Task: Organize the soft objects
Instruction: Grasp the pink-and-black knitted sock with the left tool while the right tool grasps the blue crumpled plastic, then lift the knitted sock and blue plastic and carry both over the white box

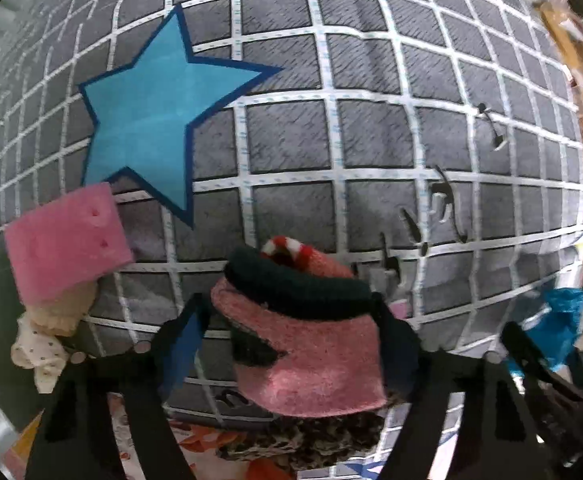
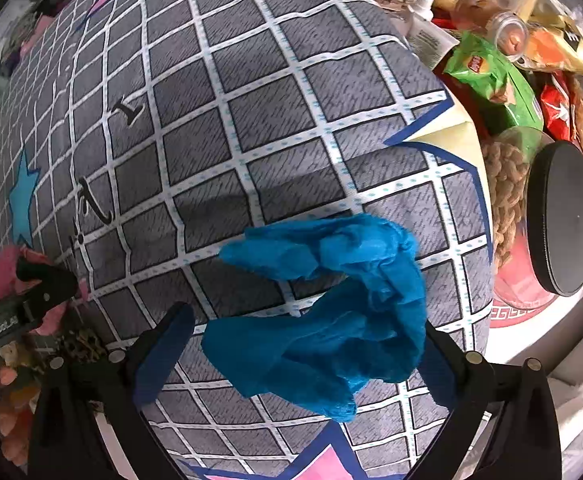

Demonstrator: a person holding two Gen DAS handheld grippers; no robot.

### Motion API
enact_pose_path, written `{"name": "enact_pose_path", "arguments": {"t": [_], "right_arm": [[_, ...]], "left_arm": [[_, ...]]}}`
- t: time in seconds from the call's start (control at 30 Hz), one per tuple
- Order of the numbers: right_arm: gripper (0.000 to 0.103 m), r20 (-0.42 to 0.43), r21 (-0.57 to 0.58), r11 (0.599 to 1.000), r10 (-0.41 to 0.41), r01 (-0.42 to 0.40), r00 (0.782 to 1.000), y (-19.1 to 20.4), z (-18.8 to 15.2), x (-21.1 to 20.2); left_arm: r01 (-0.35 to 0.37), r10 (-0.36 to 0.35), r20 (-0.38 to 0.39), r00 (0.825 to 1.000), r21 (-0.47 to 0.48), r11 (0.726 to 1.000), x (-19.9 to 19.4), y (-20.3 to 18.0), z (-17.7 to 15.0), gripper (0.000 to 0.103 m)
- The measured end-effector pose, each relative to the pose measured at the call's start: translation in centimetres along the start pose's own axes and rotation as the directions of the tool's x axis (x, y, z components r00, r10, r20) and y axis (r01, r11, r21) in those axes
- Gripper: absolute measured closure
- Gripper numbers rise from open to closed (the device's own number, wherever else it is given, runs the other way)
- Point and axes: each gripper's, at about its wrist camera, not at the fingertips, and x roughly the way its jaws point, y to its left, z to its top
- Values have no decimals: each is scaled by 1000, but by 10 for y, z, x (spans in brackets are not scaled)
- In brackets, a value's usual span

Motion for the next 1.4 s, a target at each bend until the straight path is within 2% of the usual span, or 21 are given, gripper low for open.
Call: {"name": "enact_pose_path", "arguments": {"t": [0.03,0.1,0.17,0.2,0.23,0.27,0.5,0.67,1.07,1.2,1.27,1.4], "right_arm": [[14,4,-10,1000,-7,7,1000,1,-2,0],[24,16,-34,999,-22,23,1000,5,-3,-3],[46,34,-61,997,-48,50,998,10,-3,-8],[52,46,-77,996,-51,54,998,11,-2,-11],[64,50,-87,995,-47,51,998,12,-1,-14],[69,48,-89,995,-35,39,998,13,1,-15],[69,52,-50,996,72,-70,996,17,1,-34],[69,62,-48,994,97,-94,993,37,-11,-55],[69,79,-35,991,134,-132,988,71,-40,-78],[69,74,-34,990,142,-140,987,69,-61,-88],[69,71,-41,989,145,-142,987,55,-66,-83],[69,68,-50,989,145,-142,987,71,-85,-88]], "left_arm": [[8,-8,0,1000,3,1000,2,1,-2,30],[11,-11,8,1000,19,1000,-2,0,-1,43],[23,-23,17,1000,41,999,-8,-5,-4,55],[25,-27,26,999,54,998,-11,-7,-5,62],[27,-29,32,999,62,998,-16,-13,-1,64],[30,-33,45,998,73,997,-21,-14,-3,68],[15,-37,159,987,136,991,-66,-21,-21,69],[-7,-31,219,975,170,985,-97,-20,-41,69],[15,-76,242,967,247,969,-118,-2,-97,69],[23,-90,236,968,273,962,-119,1,-116,69],[21,-96,240,966,298,954,-121,2,-128,69],[32,-118,241,963,331,943,-124,4,-147,69]]}}
